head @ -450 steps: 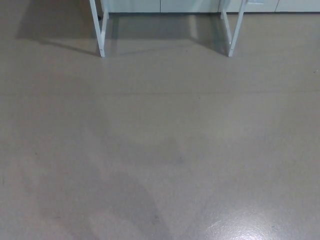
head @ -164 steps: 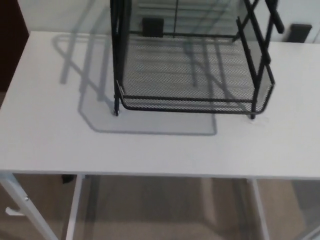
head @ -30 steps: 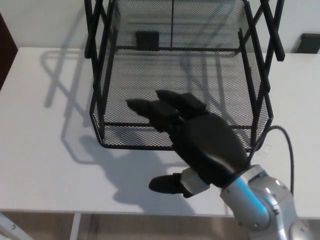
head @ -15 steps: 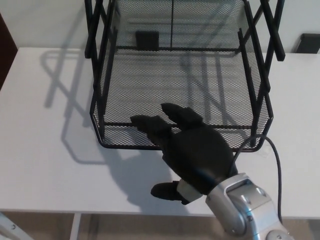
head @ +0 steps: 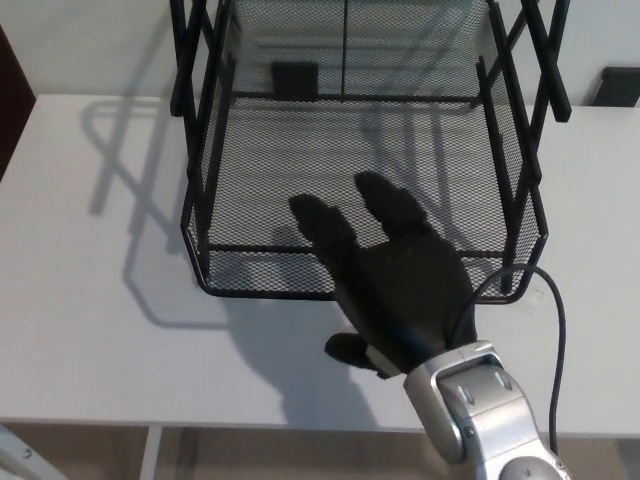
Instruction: The robot walks towards a file tray kept in the middle of a desk and uses its right hand to grab a tray and pulls it out towards itself
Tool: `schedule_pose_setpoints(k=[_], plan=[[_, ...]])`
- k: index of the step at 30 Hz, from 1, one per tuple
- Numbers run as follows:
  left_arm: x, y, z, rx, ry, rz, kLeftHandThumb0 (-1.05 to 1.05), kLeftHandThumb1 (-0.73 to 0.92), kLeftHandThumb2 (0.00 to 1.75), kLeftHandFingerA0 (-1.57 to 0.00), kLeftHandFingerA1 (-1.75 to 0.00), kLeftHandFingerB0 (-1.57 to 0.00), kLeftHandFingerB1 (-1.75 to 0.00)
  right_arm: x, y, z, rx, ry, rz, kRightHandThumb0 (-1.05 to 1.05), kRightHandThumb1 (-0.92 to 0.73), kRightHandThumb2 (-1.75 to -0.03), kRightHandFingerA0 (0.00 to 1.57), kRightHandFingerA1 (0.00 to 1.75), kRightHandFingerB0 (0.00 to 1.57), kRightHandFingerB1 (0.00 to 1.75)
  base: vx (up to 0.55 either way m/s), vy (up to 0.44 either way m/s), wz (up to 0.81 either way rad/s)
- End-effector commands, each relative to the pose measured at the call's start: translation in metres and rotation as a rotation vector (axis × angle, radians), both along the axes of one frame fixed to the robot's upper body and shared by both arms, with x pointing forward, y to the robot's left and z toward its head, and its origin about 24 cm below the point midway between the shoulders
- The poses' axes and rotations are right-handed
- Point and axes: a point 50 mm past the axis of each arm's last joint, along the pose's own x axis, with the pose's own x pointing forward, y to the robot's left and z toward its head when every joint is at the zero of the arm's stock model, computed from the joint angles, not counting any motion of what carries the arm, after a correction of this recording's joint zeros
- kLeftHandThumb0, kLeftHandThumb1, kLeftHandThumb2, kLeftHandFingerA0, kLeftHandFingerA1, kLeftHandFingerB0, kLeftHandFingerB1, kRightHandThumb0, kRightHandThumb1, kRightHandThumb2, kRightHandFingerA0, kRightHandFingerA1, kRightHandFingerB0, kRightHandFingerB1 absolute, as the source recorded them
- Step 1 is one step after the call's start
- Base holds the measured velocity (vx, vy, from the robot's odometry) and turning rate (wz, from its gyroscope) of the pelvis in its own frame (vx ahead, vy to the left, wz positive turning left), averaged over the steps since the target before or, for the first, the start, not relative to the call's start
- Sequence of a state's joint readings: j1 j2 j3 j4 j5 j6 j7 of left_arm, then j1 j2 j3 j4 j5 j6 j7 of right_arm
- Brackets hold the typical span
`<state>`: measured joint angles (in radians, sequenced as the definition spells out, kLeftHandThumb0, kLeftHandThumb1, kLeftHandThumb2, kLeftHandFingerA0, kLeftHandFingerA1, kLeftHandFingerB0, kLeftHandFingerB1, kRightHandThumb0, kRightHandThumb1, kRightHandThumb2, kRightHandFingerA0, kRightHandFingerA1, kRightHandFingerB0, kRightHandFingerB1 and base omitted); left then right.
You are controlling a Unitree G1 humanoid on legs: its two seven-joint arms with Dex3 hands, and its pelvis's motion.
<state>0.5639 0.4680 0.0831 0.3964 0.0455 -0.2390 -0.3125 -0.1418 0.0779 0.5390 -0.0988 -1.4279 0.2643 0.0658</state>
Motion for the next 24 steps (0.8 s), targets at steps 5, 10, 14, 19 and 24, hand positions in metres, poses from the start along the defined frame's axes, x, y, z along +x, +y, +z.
schedule_pose_setpoints(k=[5, 10, 14, 19, 24], plan=[[0.002, 0.004, 0.003, 0.028, 0.048, -0.058, -0.39, 0.55, 0.70, -0.32, -0.46, -0.16, -0.38, 0.019, -0.021, -0.012, -0.089, -0.089, -0.202, -0.57, -0.30, -0.77, 0.00, 0.23, 0.05, 0.41, 0.00, 0.000, 0.00], [0.003, 0.005, 0.002, 0.032, 0.044, -0.059, -0.32, 0.62, 0.59, -0.38, -0.42, -0.19, -0.32, 0.027, -0.027, -0.020, -0.081, -0.044, -0.226, -0.78, -0.30, -0.65, 0.03, 0.19, 0.06, 0.34, 0.00, 0.000, 0.00], [0.005, 0.005, 0.003, 0.035, 0.046, -0.065, -0.39, 0.54, 0.69, -0.32, -0.46, -0.16, -0.39, 0.030, -0.028, -0.022, -0.073, -0.026, -0.229, -0.81, -0.24, -0.63, 0.00, 0.18, 0.03, 0.34, 0.00, 0.000, 0.00], [0.006, 0.006, 0.002, 0.041, 0.044, -0.068, -0.39, 0.55, 0.69, -0.32, -0.47, -0.17, -0.39, 0.021, -0.021, -0.025, -0.090, -0.034, -0.192, -0.76, -0.37, -0.56, 0.00, 0.34, 0.10, 0.35, 0.00, 0.000, 0.00], [0.006, 0.006, 0.003, 0.032, 0.051, -0.061, -0.39, 0.55, 0.69, -0.32, -0.46, -0.16, -0.38, 0.005, -0.011, -0.029, -0.086, 0.024, -0.127, -0.76, -0.42, -0.55, 0.00, 0.37, 0.10, 0.33, 0.00, 0.000, 0.00]])
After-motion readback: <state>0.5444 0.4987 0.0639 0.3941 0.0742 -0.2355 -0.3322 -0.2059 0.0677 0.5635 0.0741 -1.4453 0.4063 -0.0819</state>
